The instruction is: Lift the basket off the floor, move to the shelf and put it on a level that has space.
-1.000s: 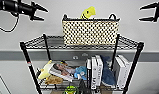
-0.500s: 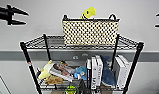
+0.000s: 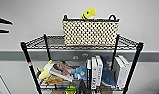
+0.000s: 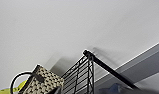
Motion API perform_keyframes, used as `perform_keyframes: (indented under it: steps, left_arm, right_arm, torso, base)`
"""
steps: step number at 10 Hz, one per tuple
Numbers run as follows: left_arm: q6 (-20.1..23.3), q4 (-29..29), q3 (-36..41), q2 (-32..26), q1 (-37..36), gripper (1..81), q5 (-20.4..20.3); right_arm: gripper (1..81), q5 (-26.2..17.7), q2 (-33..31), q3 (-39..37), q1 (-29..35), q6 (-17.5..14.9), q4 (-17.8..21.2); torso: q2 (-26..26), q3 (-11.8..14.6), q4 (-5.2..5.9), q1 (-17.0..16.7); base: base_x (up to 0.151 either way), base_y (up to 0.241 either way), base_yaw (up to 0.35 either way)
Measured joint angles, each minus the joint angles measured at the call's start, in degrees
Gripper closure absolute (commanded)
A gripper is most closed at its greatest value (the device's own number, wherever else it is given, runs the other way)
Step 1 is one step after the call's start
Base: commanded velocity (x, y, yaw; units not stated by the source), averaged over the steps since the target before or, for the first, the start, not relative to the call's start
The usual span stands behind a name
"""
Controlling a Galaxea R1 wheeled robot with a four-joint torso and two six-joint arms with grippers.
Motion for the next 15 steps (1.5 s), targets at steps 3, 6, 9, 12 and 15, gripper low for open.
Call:
perform_keyframes:
  steps: [3,6,9,12,15]
  left_arm:
    - [0.0,3.5,0.6,-2.9,4.8,1.0,1.4]
    - [0.0,5.3,0.7,-5.8,9.7,1.0,1.3]
    - [0.0,6.4,0.7,-7.5,16.2,1.0,0.1]
    - [0.6,7.0,0.8,-8.0,24.5,1.0,-3.4]
    - [0.8,7.1,2.7,-7.2,32.8,1.0,-7.9]
  right_arm:
    - [1.0,-0.9,-1.0,0.1,-3.1,0.0,-2.4]
    - [1.0,-1.5,-2.8,0.6,-8.9,-0.1,-5.4]
    - [1.0,-0.7,-2.8,0.3,-18.3,-1.1,-6.7]
    - [1.0,0.7,-0.7,-2.7,-28.0,-3.2,-7.3]
    - [1.0,2.9,4.0,-6.0,-37.1,-5.5,-7.6]
  torso:
    - [0.0,0.0,0.0,0.0]
    - [0.0,0.0,0.0,0.0]
    - [0.0,0.0,0.0,-0.1]
    - [0.0,0.0,0.0,-0.1]
    - [0.0,0.0,0.0,-0.1]
  base:
    - [0.0,0.0,0.0]
    - [0.0,0.0,0.0]
    - [0.0,0.0,0.0]
    - [0.0,0.0,0.0]
    - [0.0,0.0,0.0]
